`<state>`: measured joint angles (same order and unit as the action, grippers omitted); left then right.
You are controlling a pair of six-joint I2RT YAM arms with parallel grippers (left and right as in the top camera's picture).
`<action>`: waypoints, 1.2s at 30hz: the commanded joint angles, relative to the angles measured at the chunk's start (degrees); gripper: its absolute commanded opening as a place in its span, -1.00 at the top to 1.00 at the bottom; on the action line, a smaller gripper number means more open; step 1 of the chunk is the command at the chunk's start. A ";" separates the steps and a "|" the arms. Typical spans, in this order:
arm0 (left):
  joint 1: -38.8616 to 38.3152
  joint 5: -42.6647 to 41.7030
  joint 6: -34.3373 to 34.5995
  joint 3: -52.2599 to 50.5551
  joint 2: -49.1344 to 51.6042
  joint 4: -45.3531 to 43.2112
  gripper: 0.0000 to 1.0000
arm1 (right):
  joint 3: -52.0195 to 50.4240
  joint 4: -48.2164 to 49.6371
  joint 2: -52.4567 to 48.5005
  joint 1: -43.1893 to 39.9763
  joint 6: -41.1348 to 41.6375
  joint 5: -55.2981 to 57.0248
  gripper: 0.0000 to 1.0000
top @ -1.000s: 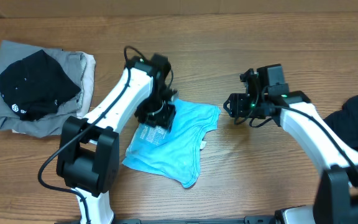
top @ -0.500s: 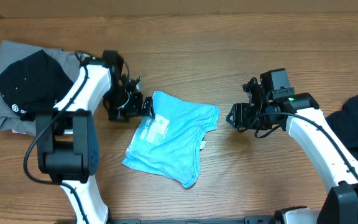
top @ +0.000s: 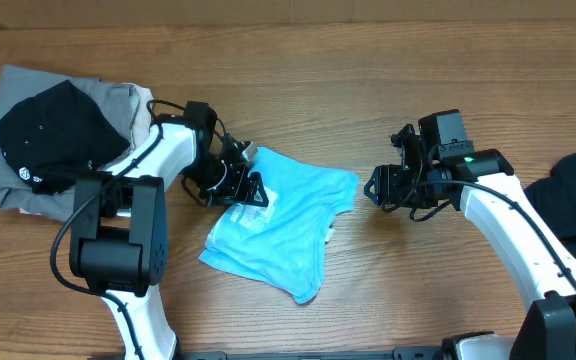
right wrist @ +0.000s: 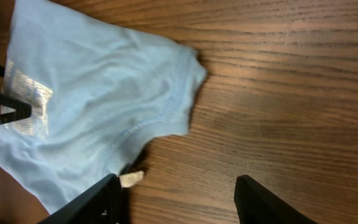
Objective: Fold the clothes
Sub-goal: 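Carry the bundle left with the left gripper onto the grey shirt pile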
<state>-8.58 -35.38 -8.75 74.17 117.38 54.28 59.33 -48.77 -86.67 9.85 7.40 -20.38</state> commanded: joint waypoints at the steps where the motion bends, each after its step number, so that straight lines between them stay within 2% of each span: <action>1: -1.29 -0.50 -5.86 -4.07 4.22 -1.20 0.07 | 0.74 -0.02 0.37 0.26 0.09 -0.31 -0.25; 3: -1.18 -2.51 -6.93 -3.74 4.13 -0.52 0.50 | 0.74 -0.04 0.37 0.26 0.09 -0.33 -0.25; 4: -1.07 -3.63 -7.69 -3.17 4.04 0.33 0.66 | 0.74 -0.02 0.37 0.26 0.09 -0.31 -0.25; 6: -0.57 -4.76 -9.42 -0.87 3.82 3.54 0.89 | 0.74 -0.04 0.37 0.26 0.09 -0.33 -0.25; 7: -0.28 -5.33 -10.16 0.44 3.67 5.25 0.92 | 0.74 -0.11 0.37 0.26 0.09 -0.31 -0.26; 11: 1.84 -6.60 -14.99 10.21 1.88 15.93 0.92 | 0.74 -0.81 0.37 0.26 0.09 -0.31 -0.25; 18: 8.85 -4.61 -14.97 31.41 -2.32 26.67 0.92 | 0.74 -1.57 0.37 0.26 0.09 -0.31 -0.25; 22: 13.97 3.08 -9.92 40.44 -2.43 27.52 0.92 | 0.74 -2.34 0.37 0.26 0.09 -0.31 -0.25; 29: 29.88 5.97 -7.69 45.05 -2.40 27.56 0.92 | 0.74 -3.80 0.37 0.26 0.09 -0.31 -0.25; 36: 47.32 -3.45 -6.01 45.03 -2.34 23.10 0.92 | 0.74 -4.28 0.37 0.26 0.09 -0.33 -0.24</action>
<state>34.04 -32.88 -16.86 117.82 116.27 78.65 59.33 -53.17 -86.67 9.85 7.46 -20.40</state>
